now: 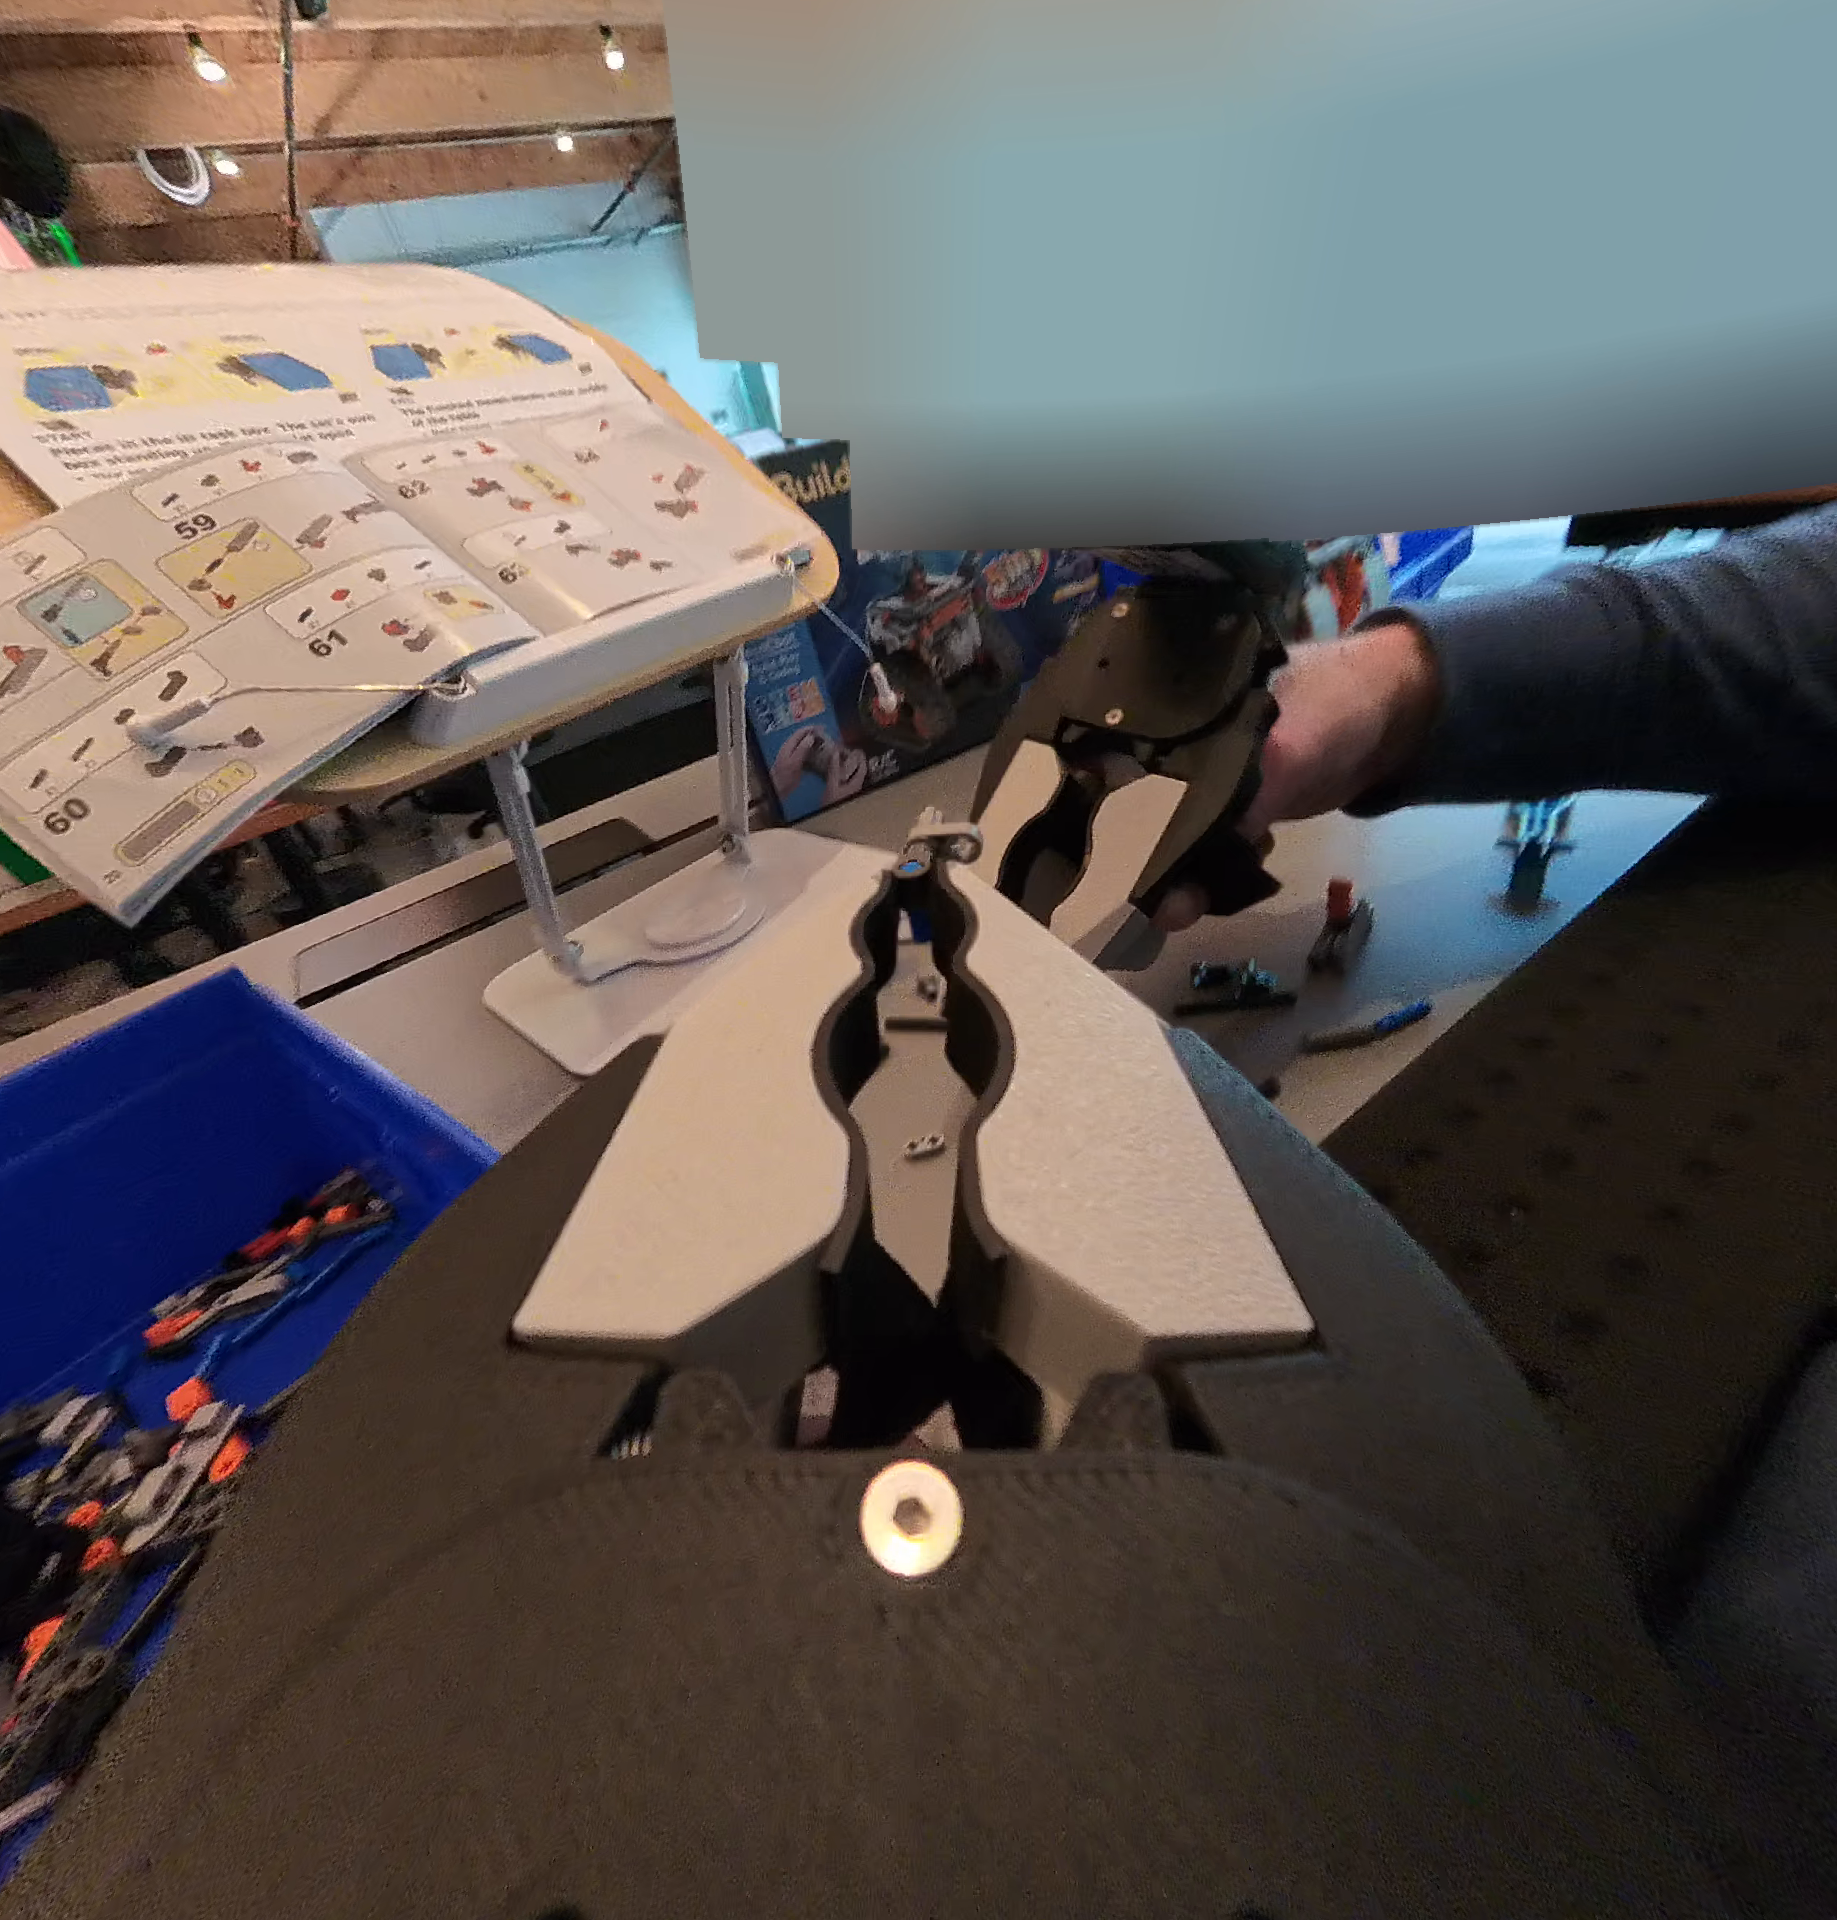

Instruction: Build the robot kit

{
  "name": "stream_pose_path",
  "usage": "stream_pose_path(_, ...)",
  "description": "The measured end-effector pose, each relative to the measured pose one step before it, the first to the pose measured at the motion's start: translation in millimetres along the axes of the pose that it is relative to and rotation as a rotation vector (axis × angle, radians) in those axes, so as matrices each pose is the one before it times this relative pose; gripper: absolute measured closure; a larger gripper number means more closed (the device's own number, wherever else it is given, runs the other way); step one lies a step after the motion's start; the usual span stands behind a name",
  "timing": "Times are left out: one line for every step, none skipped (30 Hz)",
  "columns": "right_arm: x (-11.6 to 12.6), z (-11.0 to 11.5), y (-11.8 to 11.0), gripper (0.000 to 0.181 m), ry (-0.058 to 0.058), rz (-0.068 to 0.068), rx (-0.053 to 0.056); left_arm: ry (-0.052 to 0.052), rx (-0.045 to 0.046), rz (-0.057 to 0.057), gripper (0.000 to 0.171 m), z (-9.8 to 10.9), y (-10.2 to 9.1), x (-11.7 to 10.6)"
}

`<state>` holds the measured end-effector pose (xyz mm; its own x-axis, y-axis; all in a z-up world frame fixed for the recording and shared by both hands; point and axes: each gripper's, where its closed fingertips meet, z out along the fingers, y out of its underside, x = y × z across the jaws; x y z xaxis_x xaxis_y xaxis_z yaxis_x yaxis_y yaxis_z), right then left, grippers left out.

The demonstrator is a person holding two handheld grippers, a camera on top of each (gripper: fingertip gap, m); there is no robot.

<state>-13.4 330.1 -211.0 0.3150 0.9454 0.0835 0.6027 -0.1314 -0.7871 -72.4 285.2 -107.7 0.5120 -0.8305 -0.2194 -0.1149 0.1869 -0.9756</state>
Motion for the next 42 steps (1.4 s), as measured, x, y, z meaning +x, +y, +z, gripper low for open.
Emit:
stream_pose_path(-0.13,9.38,1.27,0.158,-0.0077,0.0178,-0.0271,-0.0084,-0.01837,0.0215,0.167,-0.19,5.39,1.9)
stream_pose_path(2.69,7.77,0.67,0.16,0.007,0.0251,-0.0179,-0.0038,-0.01211,0.0126,0.167,-0.22,4.63,2.0)
stream_pose_path(2.86,6.56,0.83,0.161,0.0051,0.0281,-0.0162,-0.0067,-0.00943,0.0124,0.167,-0.48,4.45,1.16)
stream_pose_path(0.77,5.61,1.44,0.161,-0.0091,0.0258,-0.017,-0.0093,-0.01282,0.0148,0.167,-0.2,4.73,0.36)
stream_pose_path(1.09,4.88,1.86,0.161,-0.0039,0.0233,-0.0173,-0.0113,-0.01418,0.0184,0.167,0.03,4.79,-0.29)
stream_pose_path(1.63,4.07,1.74,0.162,0.0012,0.0193,-0.015,-0.0079,-0.01283,0.0196,0.167,0.34,4.57,0.06)
stream_pose_path(0.2,3.57,2.09,0.162,-0.0039,0.0149,-0.0166,-0.0065,-0.00747,0.0169,0.167,0.4,3.15,0.22)
stream_pose_path(0.17,3.49,2.62,0.164,-0.0014,0.011,-0.0202,-0.0023,-0.0053,0.0136,0.167,0.47,2.34,0.62)
stream_pose_path(1.27,2.53,1.24,0.168,0.0095,0.0057,-0.0133,-0.0004,-0.00325,0.0099,0.167,0.63,1.73,0.82)
stream_pose_path(0.92,1.89,0.89,0.172,0.0075,0.005,-0.0139,-0.0007,-0.00317,0.0065,0.167,0.92,1.64,0.57)
stream_pose_path(-0.21,1.7,1.15,0.176,-0.0011,0.0055,-0.0158,-0.0008,-0.0041,0.0058,0.167,1.11,1.71,0.4)
stream_pose_path(-0.2,1.31,-0.08,0.176,-0.0003,0.0001,-0.0057,-0.0014,-0.00282,0.0058,0.166,0.84,1.46,0.29)
stream_pose_path(0.0,0.68,-0.61,0.176,0.0015,-0.0042,0.0003,-0.0018,-0.00112,0.0046,0.166,0.7,1.35,0.03)
stream_pose_path(-0.33,0.25,-0.22,0.176,-0.0011,-0.005,-0.0006,-0.0011,-0.0019,0.0017,0.166,0.57,1.53,-0.09)
stream_pose_path(-0.25,-0.38,0.16,0.177,-0.0025,-0.0055,-0.0001,-0.0006,-0.00064,-0.0009,0.166,0.56,1.35,-0.04)
stream_pose_path(-0.39,-0.67,-0.17,0.177,-0.0033,-0.009,0.0061,-0.0013,0.00291,-0.0016,0.166,0.27,0.76,-0.28)
stream_pose_path(0.3,-1.35,-0.41,0.177,0.001,-0.0053,0.0097,-0.0018,0.00196,-0.0013,0.166,0.28,0.53,-0.3)
stream_pose_path(0.6,-2.9,-1.95,0.177,0.0013,-0.0028,0.0177,-0.008,0.00371,-0.0008,0.166,0.06,-0.26,-1.4)
stream_pose_path(-1.99,-5.0,-5.7,0.177,-0.0143,-0.005,0.0393,-0.0071,0.0066,-0.0012,0.166,0.1,-1.03,-1.37)
stream_pose_path(-2.7,-6.68,-8.3,0.177,-0.0194,0.0053,0.0531,-0.0063,0.00889,-0.0002,0.166,0.29,-1.32,-1.16)
stream_pose_path(-0.81,-7.41,-8.35,0.177,-0.0102,0.017,0.0495,-0.0058,0.00909,0.0028,0.166,0.53,-1.29,-0.7)
stream_pose_path(-1.65,-7.69,-8.49,0.177,-0.0167,0.0147,0.0519,-0.0055,0.00372,0.0064,0.167,0.85,-0.72,-0.54)
stream_pose_path(-2.66,-7.97,-9.25,0.177,-0.0245,0.0183,0.0613,-0.0026,0.00393,0.0107,0.167,1.14,-0.76,0.07)
stream_pose_path(-2.02,-7.69,-8.43,0.177,-0.0225,0.0326,0.0576,-0.0024,0.0062,0.0127,0.167,1.25,-1.27,0.13)
stream_pose_path(-3.69,-7.07,-7.89,0.176,-0.0334,0.0356,0.0571,-0.0024,0.0091,0.0138,0.167,1.2,-1.9,0.3)
stream_pose_path(-6.0,-6.23,-7.2,0.177,-0.0432,0.0325,0.0568,0.0023,0.00835,0.0152,0.167,1.56,-2.19,1.17)
stream_pose_path(-4.68,-4.79,-4.69,0.176,-0.0304,0.0291,0.0422,0.0033,0.00748,0.0199,0.167,1.66,-2.45,1.49)
stream_pose_path(-5.55,-4.12,-3.98,0.177,-0.0316,0.019,0.0392,-0.0028,0.01076,0.0213,0.167,1.38,-3.12,0.82)
stream_pose_path(-8.36,-3.92,-4.36,0.177,-0.0473,0.0175,0.0415,0.0007,0.01333,0.0201,0.167,1.53,-3.8,1.48)
stream_pose_path(-6.69,-3.46,-4.21,0.177,-0.0363,0.0194,0.0368,0.0054,0.01056,0.0192,0.167,1.81,-3.48,2.22)
stream_pose_path(-4.99,-3.26,-3.74,0.177,-0.0234,0.0101,0.0317,-0.0038,0.01411,0.0238,0.167,1.64,-3.84,1.2)
stream_pose_path(-6.05,-3.09,-3.88,0.177,-0.0296,0.0051,0.0311,-0.0014,0.01061,0.0288,0.167,1.72,-3.19,1.55)
stream_pose_path(-6.26,-2.58,-3.89,0.177,-0.0332,0.014,0.0302,0.0022,0.00841,0.0319,0.167,1.86,-2.43,2.25)
stream_pose_path(-4.31,-2.01,-2.83,0.177,-0.0229,0.0165,0.0227,-0.0036,0.00493,0.0278,0.167,2.04,-1.8,1.17)
stream_pose_path(-3.38,-1.4,-1.28,0.177,-0.0168,0.0061,0.0131,-0.0038,0.00756,0.0216,0.167,2.1,-2.16,0.58)
stream_pose_path(-3.57,-1.37,-0.35,0.177,-0.0204,0.0019,0.0093,-0.0009,0.00879,0.0174,0.166,1.96,-2.21,0.71)
stream_pose_path(-2.4,-1.5,-0.77,0.177,-0.0154,0.0064,0.0124,-0.0017,0.01031,0.0158,0.166,1.68,-2.44,0.32)
stream_pose_path(-1.02,-1.36,-0.26,0.177,-0.0082,0.0093,0.0081,-0.0047,0.01044,0.0127,0.166,1.25,-2.67,-0.51)
stream_pose_path(-0.72,-1.55,0.22,0.177,-0.0062,0.0038,0.0043,-0.0058,0.01333,0.0098,0.166,0.81,-2.99,-0.98)
stream_pose_path(-0.64,-1.61,-0.62,0.177,-0.0055,0.0014,0.0075,-0.0022,0.01139,0.0072,0.166,0.68,-2.46,-0.76)
stream_pose_path(-0.28,-1.35,-1.44,0.177,-0.0052,0.0071,0.0107,-0.0021,0.0087,0.0053,0.166,0.82,-1.95,-0.87)
stream_pose_path(-0.38,-0.95,-0.91,0.177,-0.0074,0.0095,0.008,-0.0014,0.00814,0.0044,0.166,0.79,-1.87,-0.7)
